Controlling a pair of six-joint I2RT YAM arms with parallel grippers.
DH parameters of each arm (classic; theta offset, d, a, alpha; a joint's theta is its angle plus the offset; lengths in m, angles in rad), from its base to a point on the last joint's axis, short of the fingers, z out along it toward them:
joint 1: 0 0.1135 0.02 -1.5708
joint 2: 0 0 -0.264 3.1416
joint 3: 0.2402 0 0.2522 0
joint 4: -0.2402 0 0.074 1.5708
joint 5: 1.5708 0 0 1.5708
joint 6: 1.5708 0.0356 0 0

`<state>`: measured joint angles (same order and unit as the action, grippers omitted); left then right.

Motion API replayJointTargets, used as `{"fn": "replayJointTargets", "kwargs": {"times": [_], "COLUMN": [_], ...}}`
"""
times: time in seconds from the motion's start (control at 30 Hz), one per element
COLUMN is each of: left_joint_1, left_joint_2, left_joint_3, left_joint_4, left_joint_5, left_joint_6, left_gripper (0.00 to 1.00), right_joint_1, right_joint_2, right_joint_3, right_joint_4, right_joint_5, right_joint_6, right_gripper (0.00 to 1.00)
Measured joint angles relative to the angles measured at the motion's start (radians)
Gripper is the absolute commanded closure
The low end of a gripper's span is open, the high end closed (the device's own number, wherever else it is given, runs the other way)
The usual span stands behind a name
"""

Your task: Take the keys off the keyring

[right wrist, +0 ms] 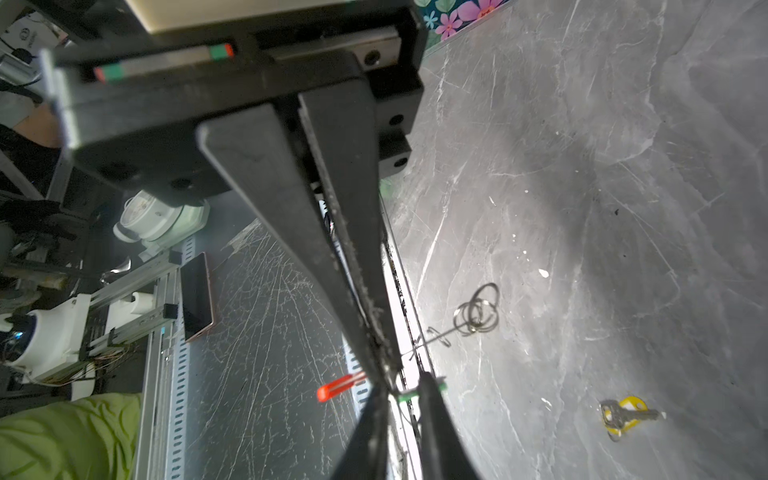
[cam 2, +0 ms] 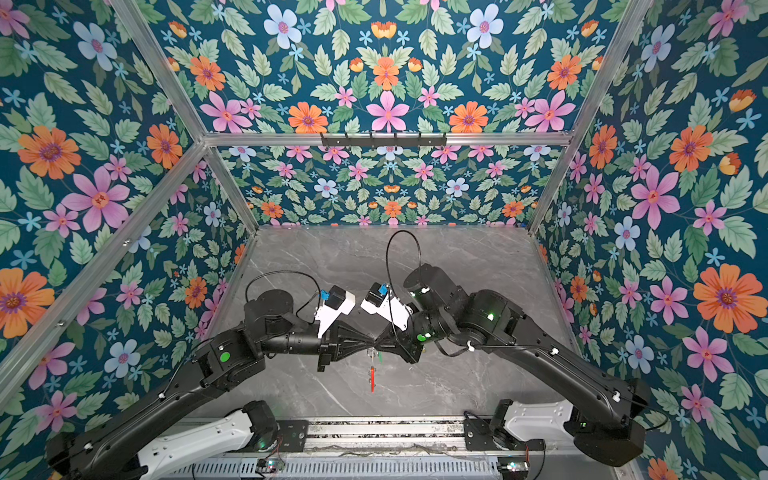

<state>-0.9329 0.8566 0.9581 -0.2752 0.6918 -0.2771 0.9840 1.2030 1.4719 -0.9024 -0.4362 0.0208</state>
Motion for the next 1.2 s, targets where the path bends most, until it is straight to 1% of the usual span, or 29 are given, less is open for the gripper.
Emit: {"fn": "replayJointTargets", "kwargs": {"times": [0.07,0.13,0.27,0.4,0.5,0.7,0.93,1.2], "left_joint_1": [0.000,0.000,0.000,0.000,0.000,0.000,0.000,0.000], "left_joint_2": [-0.010,-0.023,-0.050,-0.089,-0.109,-0.143,-0.147,-0.138], "left_joint_3": [-0.007,-0.018,-0.039,-0.074,-0.098,-0.140,-0.161,-0.171], "left_joint_4": [0.017,0.029,0.060,0.104,0.141,0.204,0.259,0.298], "left_joint_5": [-0.011,-0.018,-0.050,-0.093,-0.105,-0.151,-0.174,-0.174], "left_joint_6": [-0.009,-0.014,-0.035,-0.061,-0.069,-0.100,-0.129,-0.143], "left_gripper": [1.00,1.00,1.00,1.00,1.00,1.00,1.00,1.00], "right_joint_1": [0.003,0.006,0.011,0.023,0.023,0.034,0.056,0.062], "right_joint_2": [-0.023,-0.062,-0.166,-0.290,-0.336,-0.357,-0.318,-0.282], "right_joint_3": [-0.026,-0.068,-0.181,-0.349,-0.441,-0.554,-0.566,-0.555], "right_joint_4": [0.048,0.102,0.234,0.407,0.514,0.671,0.765,0.793], "right_joint_5": [0.006,0.030,0.101,0.179,0.220,0.217,0.201,0.210], "right_joint_6": [0.003,0.005,0.029,0.059,0.085,0.121,0.134,0.134], "right_gripper": [0.55,0.52,0.50,0.49,0.49,0.47,0.44,0.44]}}
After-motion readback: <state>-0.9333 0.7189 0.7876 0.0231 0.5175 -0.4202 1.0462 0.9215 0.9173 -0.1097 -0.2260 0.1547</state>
